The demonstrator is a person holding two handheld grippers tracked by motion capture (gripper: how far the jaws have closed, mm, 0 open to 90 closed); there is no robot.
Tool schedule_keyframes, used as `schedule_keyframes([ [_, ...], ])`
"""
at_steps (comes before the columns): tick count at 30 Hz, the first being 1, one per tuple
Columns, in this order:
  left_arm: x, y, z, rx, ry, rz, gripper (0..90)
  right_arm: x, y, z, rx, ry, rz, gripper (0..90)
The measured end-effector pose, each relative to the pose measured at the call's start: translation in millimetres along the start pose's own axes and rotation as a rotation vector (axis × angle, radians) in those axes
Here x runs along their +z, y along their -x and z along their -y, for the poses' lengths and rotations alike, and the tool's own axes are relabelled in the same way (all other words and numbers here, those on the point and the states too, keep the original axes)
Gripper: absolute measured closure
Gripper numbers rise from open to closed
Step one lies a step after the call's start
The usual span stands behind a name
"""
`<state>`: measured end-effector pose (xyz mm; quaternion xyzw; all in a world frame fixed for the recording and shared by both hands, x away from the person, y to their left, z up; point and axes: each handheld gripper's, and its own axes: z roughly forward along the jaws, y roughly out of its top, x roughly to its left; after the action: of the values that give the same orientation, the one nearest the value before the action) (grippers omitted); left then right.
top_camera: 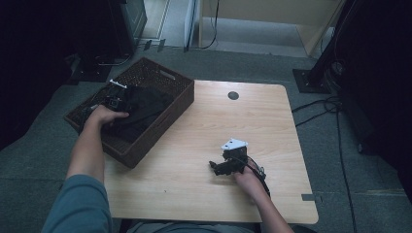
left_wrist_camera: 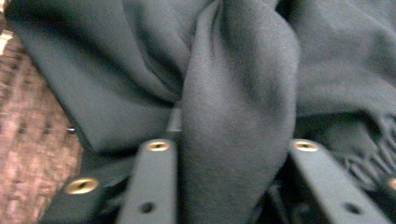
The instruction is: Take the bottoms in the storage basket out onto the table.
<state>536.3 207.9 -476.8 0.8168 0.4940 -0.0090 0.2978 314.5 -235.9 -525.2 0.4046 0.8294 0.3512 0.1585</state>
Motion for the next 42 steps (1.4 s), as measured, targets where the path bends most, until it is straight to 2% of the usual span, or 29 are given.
schedule_keyframes([
  [1,-2.2,2.7,-2.1,0.011,-0.015,0.003,73.4,0.1,0.1,-0.1,-0.001,0.001,0.000,0.0],
  [3,-8.6,7.6,-7.2,-0.004,-0.024,0.016,76.2,0.2,0.1,-0.2,0.000,0.001,0.000,0.0],
  [5,-19.1,11.8,-12.4,0.000,-0.003,0.047,77.4,0.2,0.3,-0.3,-0.003,0.001,-0.002,0.0],
  [7,-31.1,19.0,-19.5,0.026,0.021,0.047,77.8,0.3,0.3,-0.5,-0.002,0.000,-0.002,0.0],
  [11,-53.0,40.3,-36.6,0.093,0.083,0.002,78.1,0.4,0.2,-0.5,-0.002,0.000,-0.003,0.0],
  [14,-59.7,60.7,-48.2,0.142,0.109,-0.005,78.0,0.5,0.1,-0.7,-0.001,-0.001,-0.003,0.0],
  [16,-55.6,76.8,-53.1,0.190,0.096,-0.010,77.9,0.8,0.1,-1.0,-0.002,0.000,-0.005,0.0],
  [19,-42.9,96.2,-55.6,0.253,0.074,0.046,77.6,0.8,0.1,-0.9,-0.002,0.000,-0.005,0.0],
  [21,-31.6,105.8,-55.5,0.284,0.048,0.078,77.3,0.8,0.1,-0.9,-0.002,0.000,-0.005,0.0],
  [23,-18.1,112.8,-53.8,0.300,0.003,0.117,76.2,0.8,0.1,-0.9,-0.002,-0.001,-0.005,0.0],
  [24,-12.1,114.9,-52.6,0.314,-0.016,0.122,75.3,0.8,0.1,-0.9,-0.002,0.000,-0.005,0.0],
  [25,-7.5,115.7,-51.2,0.323,-0.018,0.106,74.6,0.8,0.1,-0.9,-0.002,0.000,-0.005,0.0],
  [27,-0.6,112.7,-49.1,0.313,-0.015,0.090,72.1,0.8,0.1,-0.9,-0.002,0.000,-0.005,0.0],
  [30,7.9,101.1,-45.4,0.238,-0.004,0.114,65.4,0.8,0.1,-0.9,-0.002,0.000,-0.005,0.0],
  [33,15.0,92.7,-43.4,0.182,0.003,0.088,47.7,0.8,0.1,-0.9,-0.002,0.000,-0.004,0.0],
  [34,17.5,89.8,-43.2,0.160,0.002,0.079,38.1,0.8,0.1,-0.9,-0.002,0.000,-0.005,0.0],
  [36,23.6,82.1,-42.7,0.097,-0.011,0.074,22.3,0.8,0.1,-0.9,-0.002,0.000,-0.004,0.0],
  [37,27.1,79.2,-41.3,0.089,-0.018,0.064,15.9,0.8,0.1,-0.9,-0.002,0.000,-0.004,0.0],
  [39,34.9,73.8,-40.0,0.040,-0.037,0.047,4.1,0.8,0.1,-0.9,-0.002,0.000,-0.004,0.0],
  [40,38.0,71.0,-39.4,0.020,-0.048,0.052,0.0,0.8,0.1,-0.9,-0.002,0.000,-0.005,0.0],
  [42,42.5,68.2,-37.4,0.010,-0.040,0.077,0.0,0.8,0.1,-0.9,-0.002,0.000,-0.004,0.0],
])
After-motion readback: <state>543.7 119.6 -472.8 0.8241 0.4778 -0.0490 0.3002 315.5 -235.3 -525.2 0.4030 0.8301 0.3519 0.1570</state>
